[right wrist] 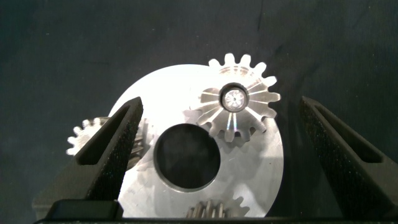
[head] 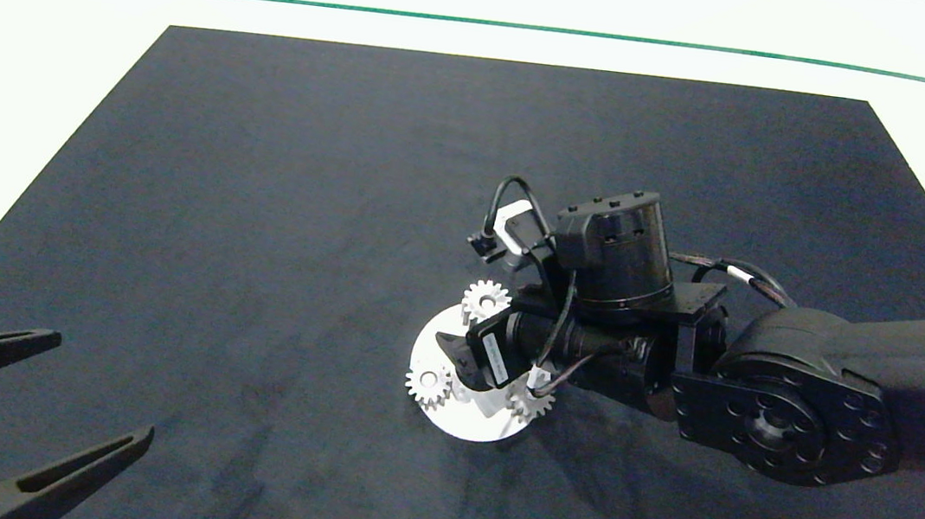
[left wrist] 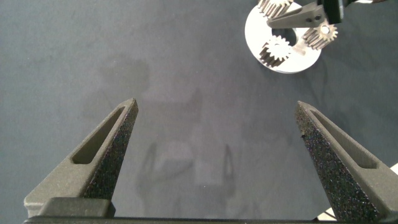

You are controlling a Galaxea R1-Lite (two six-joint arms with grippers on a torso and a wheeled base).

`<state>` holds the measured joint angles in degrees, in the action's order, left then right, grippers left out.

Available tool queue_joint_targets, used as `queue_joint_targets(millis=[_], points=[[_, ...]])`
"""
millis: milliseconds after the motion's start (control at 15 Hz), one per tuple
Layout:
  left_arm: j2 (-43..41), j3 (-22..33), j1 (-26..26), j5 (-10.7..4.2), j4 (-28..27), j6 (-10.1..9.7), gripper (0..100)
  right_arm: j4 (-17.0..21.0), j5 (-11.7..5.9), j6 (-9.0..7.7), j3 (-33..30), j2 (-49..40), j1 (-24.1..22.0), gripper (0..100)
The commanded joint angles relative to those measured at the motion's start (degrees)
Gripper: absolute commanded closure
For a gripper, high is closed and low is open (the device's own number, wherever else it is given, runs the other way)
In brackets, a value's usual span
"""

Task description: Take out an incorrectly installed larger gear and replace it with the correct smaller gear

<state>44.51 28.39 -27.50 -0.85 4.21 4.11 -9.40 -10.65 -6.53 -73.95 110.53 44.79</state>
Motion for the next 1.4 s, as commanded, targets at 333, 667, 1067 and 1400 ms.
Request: queue_joint_targets(millis=[333, 667, 1067, 1400], points=[[-0.21, -0.09, -0.71, -0.03, 0.01, 0.02, 0, -0.09, -0.51, -0.06, -1.29, 1.18, -0.05, 0], [-0.04, 0.00, -0.71, -0.03, 0.63, 0.02, 0, -0.09, -0.68, -0.15, -1.73, 1.97, -0.14, 0], [-0.12, 0.00, -0.71, -0.03, 0.63, 0.02, 0, -0.18, -1.65, -0.58, -1.73, 1.88, -0.23, 8], [-0.04, -0.09, -0.71, -0.03, 0.63, 0.02, 0, -0.01, -1.65, -0.58, -1.46, 1.70, -0.23, 16]])
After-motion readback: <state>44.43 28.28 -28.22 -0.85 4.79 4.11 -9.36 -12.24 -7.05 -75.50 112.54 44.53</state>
